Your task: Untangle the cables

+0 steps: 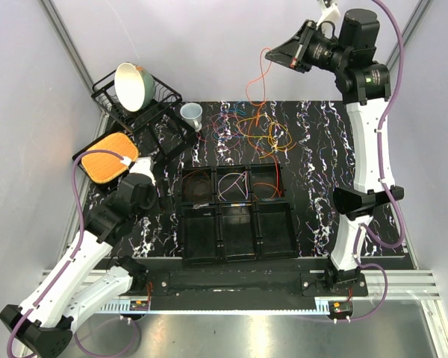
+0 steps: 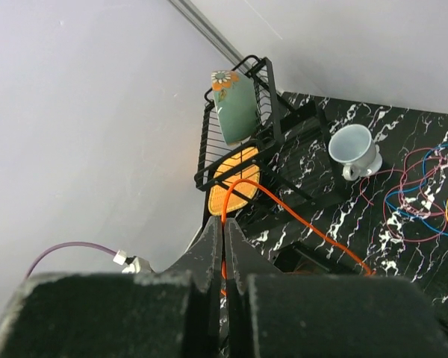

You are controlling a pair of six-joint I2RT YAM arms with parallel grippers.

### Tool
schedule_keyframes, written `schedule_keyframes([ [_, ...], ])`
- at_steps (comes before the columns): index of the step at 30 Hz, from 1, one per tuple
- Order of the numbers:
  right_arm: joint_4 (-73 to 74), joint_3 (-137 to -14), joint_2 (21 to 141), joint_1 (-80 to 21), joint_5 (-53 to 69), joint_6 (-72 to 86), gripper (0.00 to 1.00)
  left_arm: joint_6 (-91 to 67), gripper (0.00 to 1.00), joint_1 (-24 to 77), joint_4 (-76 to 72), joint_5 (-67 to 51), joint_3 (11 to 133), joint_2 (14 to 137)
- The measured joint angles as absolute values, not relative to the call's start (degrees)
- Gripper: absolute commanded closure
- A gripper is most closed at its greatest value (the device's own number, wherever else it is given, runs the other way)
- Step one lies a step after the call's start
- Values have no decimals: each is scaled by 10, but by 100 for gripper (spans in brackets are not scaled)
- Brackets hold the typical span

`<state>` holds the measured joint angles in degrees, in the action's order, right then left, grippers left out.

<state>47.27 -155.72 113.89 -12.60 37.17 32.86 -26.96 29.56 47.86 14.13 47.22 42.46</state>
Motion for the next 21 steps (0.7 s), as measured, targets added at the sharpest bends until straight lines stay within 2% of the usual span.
schedule_keyframes([
  [7, 450, -1500, 1132, -126, 376, 329, 100, -270, 12, 295, 479, 141, 472, 425],
  [14, 448, -1296, 1050, -126, 361, 320, 100, -269, 12, 293, 479, 141, 472, 425],
  [18, 450, -1153, 959, -126, 324, 305, 100, -269, 12, 293, 479, 137, 472, 425],
  [21, 461, -1093, 898, -126, 289, 295, 100, -268, 12, 293, 479, 136, 472, 425],
])
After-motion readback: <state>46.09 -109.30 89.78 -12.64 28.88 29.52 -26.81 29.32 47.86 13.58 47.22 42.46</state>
